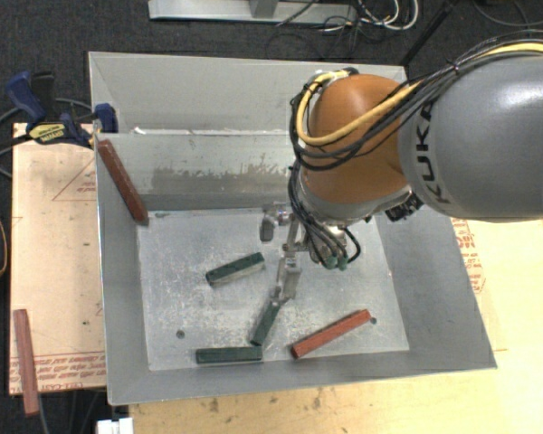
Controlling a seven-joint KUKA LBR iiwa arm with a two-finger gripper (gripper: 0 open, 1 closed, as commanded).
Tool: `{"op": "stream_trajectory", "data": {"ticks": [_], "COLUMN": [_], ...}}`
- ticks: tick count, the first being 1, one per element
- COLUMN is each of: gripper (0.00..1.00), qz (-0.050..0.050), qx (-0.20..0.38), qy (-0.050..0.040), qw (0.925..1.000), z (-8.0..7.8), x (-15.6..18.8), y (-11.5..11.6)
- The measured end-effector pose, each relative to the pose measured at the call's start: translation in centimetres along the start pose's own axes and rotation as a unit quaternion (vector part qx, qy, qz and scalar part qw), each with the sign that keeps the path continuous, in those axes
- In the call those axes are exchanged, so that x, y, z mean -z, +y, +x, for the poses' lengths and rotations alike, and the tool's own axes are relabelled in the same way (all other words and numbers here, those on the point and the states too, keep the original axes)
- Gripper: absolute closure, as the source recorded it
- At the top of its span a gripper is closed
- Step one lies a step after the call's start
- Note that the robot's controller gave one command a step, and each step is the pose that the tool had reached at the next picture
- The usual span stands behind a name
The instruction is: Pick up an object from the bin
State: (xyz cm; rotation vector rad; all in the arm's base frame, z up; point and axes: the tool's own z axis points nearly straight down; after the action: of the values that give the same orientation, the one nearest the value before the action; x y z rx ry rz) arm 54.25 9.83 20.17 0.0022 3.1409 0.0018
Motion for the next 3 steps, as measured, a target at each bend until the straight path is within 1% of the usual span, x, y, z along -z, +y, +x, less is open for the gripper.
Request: {"op": "stream_trajectory", "data": {"ticks": [1, 2, 3], "gripper": [0.00, 0.00, 1.00], "qz": [-0.001, 0.002, 0.000], "qx": [0.151, 0.200, 0.203], "qy": [-0.0034, -0.0010, -0.0004], "qw": [0.9885, 0.9798, 0.9791], "z": [0.3, -1.1, -1.0], "x": [-13.0, -11.7, -11.8], "y": [2.8, -7.2, -6.6]}}
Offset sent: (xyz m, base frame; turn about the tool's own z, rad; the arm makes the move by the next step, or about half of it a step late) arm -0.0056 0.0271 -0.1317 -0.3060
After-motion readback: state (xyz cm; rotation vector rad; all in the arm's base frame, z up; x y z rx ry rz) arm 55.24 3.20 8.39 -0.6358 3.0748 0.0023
